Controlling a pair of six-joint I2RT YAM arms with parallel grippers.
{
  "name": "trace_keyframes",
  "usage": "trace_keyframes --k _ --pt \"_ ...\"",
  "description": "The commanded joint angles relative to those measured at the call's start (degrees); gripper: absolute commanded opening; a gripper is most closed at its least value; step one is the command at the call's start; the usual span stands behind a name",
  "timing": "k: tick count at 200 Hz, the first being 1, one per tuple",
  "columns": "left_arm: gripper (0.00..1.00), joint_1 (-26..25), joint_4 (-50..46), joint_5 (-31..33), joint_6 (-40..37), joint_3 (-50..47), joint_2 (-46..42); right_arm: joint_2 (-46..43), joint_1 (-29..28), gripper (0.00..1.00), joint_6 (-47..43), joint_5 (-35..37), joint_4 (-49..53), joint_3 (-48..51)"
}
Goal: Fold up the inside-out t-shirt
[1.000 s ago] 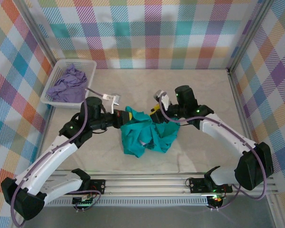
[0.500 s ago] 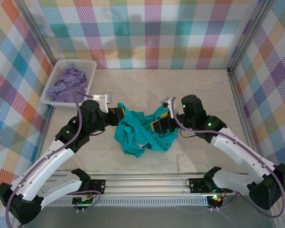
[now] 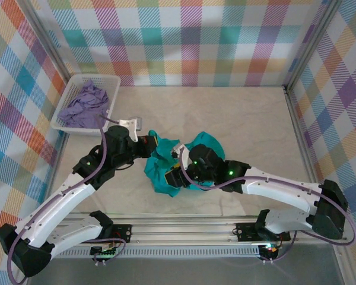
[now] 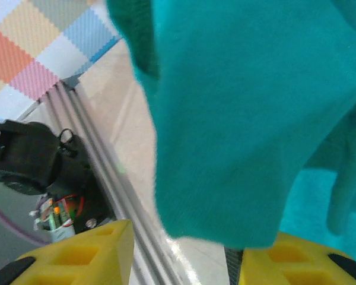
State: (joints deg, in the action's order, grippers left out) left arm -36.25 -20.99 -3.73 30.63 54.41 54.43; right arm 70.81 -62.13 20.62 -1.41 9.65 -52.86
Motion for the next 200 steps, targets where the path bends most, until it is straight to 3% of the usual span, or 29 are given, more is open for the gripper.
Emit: trace_keyframes --k 1,42,79,99,161,200 --pt "0.00 -0.7 0.0 1.0 0.2 0.9 -0.1 -0.4 -0.3 0.42 2.7 6.3 -5.4 -1.3" --pt "0.00 -0.8 -0.2 1.2 -0.1 0.8 -0.3 -0.8 -0.4 0.35 3.5 7.9 -6.6 -1.2" --pt "0.00 -0.8 -0.6 1.5 -0.6 0.6 -0.6 -2.8 -0.3 0.15 2.9 10.2 -6.0 -0.3" --pt "0.00 -0.8 -1.4 2.3 -1.0 0.2 -1.1 -4.4 0.7 0.08 1.0 8.1 -6.1 0.5" --pt "0.00 -0.8 -8.3 4.5 -3.2 0.8 -1.2 -5.8 13.4 0.03 -8.8 -31.7 -11.3 2.5" --pt "0.00 -0.8 -11.1 6.3 -3.3 2.4 -0.2 -1.8 15.7 0.02 -15.8 -46.8 -8.0 -0.8"
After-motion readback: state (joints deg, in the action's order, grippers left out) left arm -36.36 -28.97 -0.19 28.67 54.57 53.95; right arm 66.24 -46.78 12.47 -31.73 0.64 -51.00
